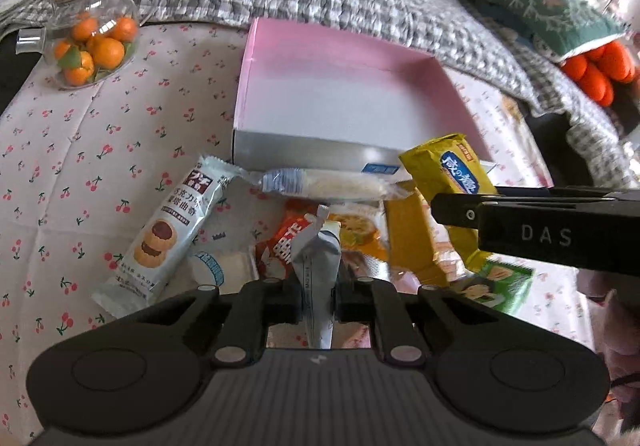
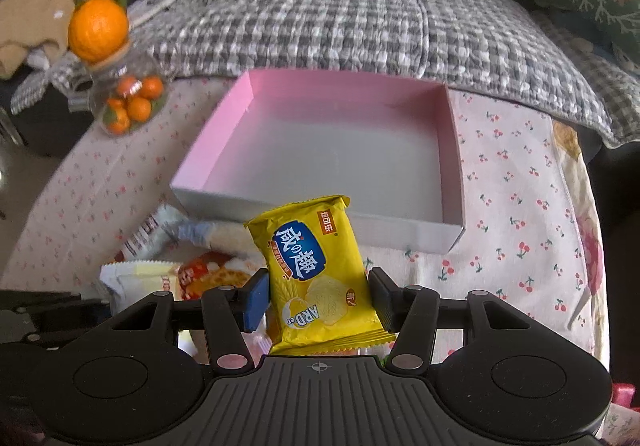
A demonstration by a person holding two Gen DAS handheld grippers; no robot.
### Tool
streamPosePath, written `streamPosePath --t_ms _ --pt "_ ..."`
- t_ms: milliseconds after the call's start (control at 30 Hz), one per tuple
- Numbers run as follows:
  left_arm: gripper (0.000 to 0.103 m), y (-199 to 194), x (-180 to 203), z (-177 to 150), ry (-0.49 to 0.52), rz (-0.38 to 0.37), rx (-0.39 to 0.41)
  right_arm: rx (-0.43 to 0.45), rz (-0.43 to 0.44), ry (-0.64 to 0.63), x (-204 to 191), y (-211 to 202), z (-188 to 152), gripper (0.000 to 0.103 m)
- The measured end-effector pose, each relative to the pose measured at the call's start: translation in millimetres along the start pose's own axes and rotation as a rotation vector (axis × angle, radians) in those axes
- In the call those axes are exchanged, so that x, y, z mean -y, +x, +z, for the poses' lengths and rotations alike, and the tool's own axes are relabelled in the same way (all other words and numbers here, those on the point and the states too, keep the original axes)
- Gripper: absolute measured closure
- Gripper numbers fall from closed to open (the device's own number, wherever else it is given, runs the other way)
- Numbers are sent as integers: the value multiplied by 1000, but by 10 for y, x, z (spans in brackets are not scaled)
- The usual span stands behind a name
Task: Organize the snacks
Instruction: 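Carry both packs into the pink box and open both tools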
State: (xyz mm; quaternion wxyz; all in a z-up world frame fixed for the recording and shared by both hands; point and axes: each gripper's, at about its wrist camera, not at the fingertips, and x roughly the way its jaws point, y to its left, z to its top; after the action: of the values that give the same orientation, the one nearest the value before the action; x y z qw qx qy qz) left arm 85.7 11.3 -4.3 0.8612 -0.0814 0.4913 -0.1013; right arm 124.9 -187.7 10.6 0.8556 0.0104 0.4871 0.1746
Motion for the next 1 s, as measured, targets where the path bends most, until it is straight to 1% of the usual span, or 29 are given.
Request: streamPosePath --t_ms 267,467,567,667,767,933,967,1000 --pt "91 -329 -83 155 -34 -95 87 67 35 99 164 -139 124 50" --pt "91 -352 -118 428 -59 -109 172 118 86 243 379 -138 263 50" --pt "91 -303 -125 569 -79 -117 204 143 115 302 462 -85 325 50" --pt "91 -196 -115 691 -89 -128 222 171 107 347 536 0 375 50" --pt "91 5 -98 807 -83 -129 235 199 100 390 633 122 400 50" --pt "91 339 -94 873 -55 -102 244 180 54 420 706 389 417 50" --pt "91 386 -104 878 -61 -80 208 173 49 425 712 437 420 50" --pt "91 434 -112 875 -59 -75 207 170 47 430 714 473 422 50"
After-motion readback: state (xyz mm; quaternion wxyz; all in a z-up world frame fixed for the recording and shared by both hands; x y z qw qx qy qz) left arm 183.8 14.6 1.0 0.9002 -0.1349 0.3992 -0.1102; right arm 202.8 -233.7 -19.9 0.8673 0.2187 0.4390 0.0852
